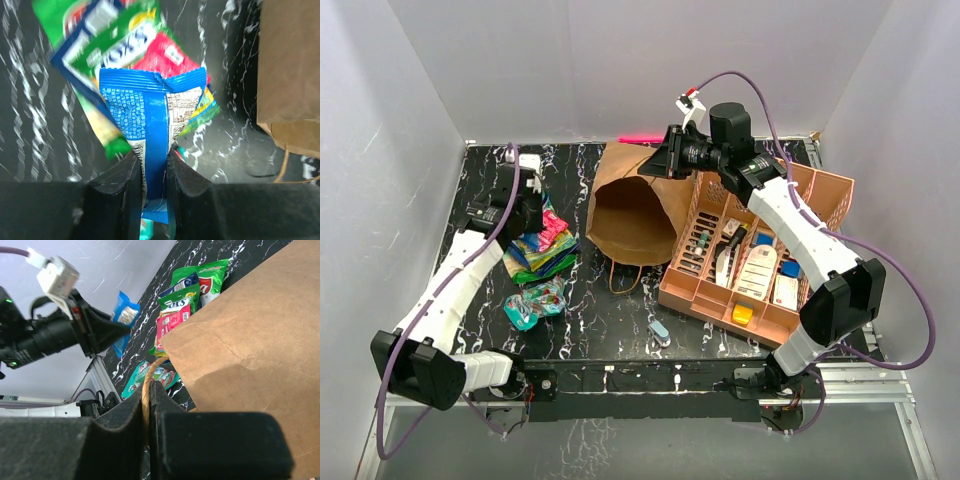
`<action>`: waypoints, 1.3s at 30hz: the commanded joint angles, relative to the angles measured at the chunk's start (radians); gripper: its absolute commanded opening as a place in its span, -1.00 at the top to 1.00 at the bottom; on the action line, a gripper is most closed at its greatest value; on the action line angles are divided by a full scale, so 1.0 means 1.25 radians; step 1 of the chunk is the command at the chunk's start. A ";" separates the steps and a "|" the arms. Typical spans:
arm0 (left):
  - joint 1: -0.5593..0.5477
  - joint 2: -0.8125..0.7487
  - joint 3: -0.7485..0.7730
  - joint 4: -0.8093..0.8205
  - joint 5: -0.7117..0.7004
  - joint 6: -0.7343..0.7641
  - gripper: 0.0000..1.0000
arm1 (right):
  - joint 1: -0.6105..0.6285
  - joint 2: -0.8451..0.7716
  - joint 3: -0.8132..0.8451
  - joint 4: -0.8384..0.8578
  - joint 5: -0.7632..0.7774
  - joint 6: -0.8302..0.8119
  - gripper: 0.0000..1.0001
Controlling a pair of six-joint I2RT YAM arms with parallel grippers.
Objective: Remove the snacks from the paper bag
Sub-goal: Place the snack at the center of the board.
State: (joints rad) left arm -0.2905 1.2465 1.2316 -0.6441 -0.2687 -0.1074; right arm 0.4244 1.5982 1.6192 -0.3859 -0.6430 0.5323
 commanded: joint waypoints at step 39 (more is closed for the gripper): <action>0.003 -0.355 -0.422 0.370 0.277 -0.745 -0.54 | -0.004 -0.048 -0.010 0.084 -0.031 0.036 0.85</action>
State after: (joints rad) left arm -0.2893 0.8391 0.7994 -0.6067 -0.2840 -1.4597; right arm 0.4240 1.5883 1.5597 -0.3393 -0.6697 0.5774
